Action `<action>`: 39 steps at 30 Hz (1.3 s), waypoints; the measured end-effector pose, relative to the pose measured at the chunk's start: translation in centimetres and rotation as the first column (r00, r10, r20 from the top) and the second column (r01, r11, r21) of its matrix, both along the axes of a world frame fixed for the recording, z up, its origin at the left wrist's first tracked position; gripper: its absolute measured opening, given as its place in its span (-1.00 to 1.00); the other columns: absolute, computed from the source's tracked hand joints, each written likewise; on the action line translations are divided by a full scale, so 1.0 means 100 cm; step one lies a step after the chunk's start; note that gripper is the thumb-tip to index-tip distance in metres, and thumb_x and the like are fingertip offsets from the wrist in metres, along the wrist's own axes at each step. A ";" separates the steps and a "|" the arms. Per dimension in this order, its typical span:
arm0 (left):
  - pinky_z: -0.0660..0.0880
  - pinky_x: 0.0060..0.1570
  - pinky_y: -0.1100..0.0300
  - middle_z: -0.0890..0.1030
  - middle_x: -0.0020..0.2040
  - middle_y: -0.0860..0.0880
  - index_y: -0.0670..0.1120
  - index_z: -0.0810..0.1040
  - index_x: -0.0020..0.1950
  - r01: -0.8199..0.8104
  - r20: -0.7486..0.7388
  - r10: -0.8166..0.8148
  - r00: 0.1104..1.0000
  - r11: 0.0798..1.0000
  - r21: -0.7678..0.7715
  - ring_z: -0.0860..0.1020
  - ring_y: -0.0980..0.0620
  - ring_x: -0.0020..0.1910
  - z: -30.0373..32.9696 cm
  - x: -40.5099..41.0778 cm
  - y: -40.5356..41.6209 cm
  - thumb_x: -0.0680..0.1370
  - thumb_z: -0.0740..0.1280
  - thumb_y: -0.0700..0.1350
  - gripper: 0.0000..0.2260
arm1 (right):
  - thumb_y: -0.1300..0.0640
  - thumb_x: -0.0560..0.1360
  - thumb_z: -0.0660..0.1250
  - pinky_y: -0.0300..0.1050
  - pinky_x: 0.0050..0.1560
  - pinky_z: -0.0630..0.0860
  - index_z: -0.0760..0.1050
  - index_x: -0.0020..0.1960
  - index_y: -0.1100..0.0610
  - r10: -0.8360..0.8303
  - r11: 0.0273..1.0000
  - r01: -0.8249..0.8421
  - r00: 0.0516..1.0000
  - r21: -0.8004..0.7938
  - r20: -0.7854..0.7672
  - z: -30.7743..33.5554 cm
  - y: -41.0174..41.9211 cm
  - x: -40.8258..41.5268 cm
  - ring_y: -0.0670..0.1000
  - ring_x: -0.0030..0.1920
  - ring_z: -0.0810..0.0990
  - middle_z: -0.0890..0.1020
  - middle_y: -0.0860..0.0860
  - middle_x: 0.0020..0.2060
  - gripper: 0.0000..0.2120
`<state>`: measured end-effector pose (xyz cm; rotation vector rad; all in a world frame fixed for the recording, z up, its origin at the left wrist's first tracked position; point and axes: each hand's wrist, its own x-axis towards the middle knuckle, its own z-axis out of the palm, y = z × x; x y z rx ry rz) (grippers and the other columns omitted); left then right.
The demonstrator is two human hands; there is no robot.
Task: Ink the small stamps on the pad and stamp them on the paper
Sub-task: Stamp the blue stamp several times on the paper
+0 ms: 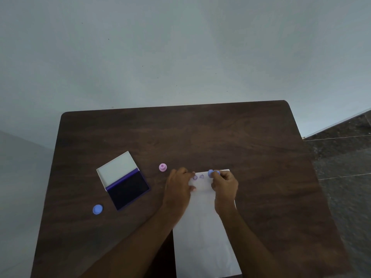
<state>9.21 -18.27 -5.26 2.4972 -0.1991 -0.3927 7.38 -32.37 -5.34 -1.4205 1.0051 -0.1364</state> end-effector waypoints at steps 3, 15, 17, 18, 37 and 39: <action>0.41 -0.07 0.30 0.60 0.06 0.05 0.02 0.60 0.20 0.015 -0.007 -0.014 1.000 1.000 0.019 0.44 0.11 -0.05 0.001 0.000 0.000 0.39 0.53 -0.06 -0.61 | 0.30 0.31 0.41 -0.22 -0.53 0.29 0.60 -0.21 0.32 -0.043 0.987 0.031 0.997 0.158 0.069 0.003 -0.005 0.002 -0.09 -0.52 0.33 0.59 0.02 -0.46 -0.90; 0.33 0.01 0.28 0.52 0.17 0.01 0.01 0.51 0.31 0.044 0.045 -0.048 0.998 0.995 0.087 0.44 0.05 0.08 0.007 -0.003 -0.002 0.46 0.46 -0.05 -0.57 | 0.34 0.34 0.40 -0.16 -0.50 0.26 0.56 -0.23 0.31 0.044 0.983 -0.048 0.999 0.178 0.026 0.006 -0.011 0.003 -0.05 -0.50 0.31 0.49 0.03 -0.52 -0.96; 0.37 0.02 0.25 0.52 0.16 0.01 0.02 0.50 0.32 0.048 0.071 -0.055 0.996 0.994 0.099 0.44 0.04 0.08 0.009 -0.005 -0.002 0.45 0.47 -0.05 -0.55 | 0.33 0.35 0.41 -0.15 -0.50 0.28 0.57 -0.23 0.31 0.062 0.981 -0.062 0.998 0.185 0.006 0.008 -0.012 0.004 -0.05 -0.50 0.32 0.50 0.03 -0.52 -0.96; 0.39 0.02 0.22 0.52 0.16 0.00 0.02 0.49 0.32 0.049 0.084 -0.058 0.995 0.993 0.108 0.45 0.04 0.08 0.010 -0.006 -0.002 0.44 0.48 -0.04 -0.53 | 0.32 0.35 0.41 -0.16 -0.50 0.29 0.57 -0.21 0.33 0.074 0.979 -0.072 0.997 0.190 -0.003 0.010 -0.012 0.005 -0.05 -0.50 0.32 0.50 0.03 -0.52 -0.94; 0.47 -0.07 0.38 0.57 0.01 0.16 0.10 0.56 0.19 -0.407 -0.023 0.407 0.913 0.906 -0.114 0.52 0.24 -0.10 0.048 -0.062 0.104 0.47 0.43 0.05 -0.70 | 0.37 0.38 0.37 -0.15 -0.48 0.27 0.59 -0.08 0.42 0.262 0.913 -0.272 0.962 0.303 0.077 0.056 0.013 0.015 -0.04 -0.45 0.36 0.65 0.11 -0.32 -0.85; 0.38 -0.16 0.47 0.54 -0.02 0.19 0.09 0.57 0.17 -0.447 -0.009 0.449 0.893 0.886 -0.126 0.49 0.28 -0.15 0.054 -0.057 0.113 0.49 0.40 0.06 -0.74 | 0.36 0.41 0.38 -0.14 -0.46 0.41 0.63 -0.10 0.35 0.313 0.881 -0.330 0.944 0.338 0.105 0.063 0.031 0.016 -0.02 -0.45 0.46 0.67 0.15 -0.31 -0.90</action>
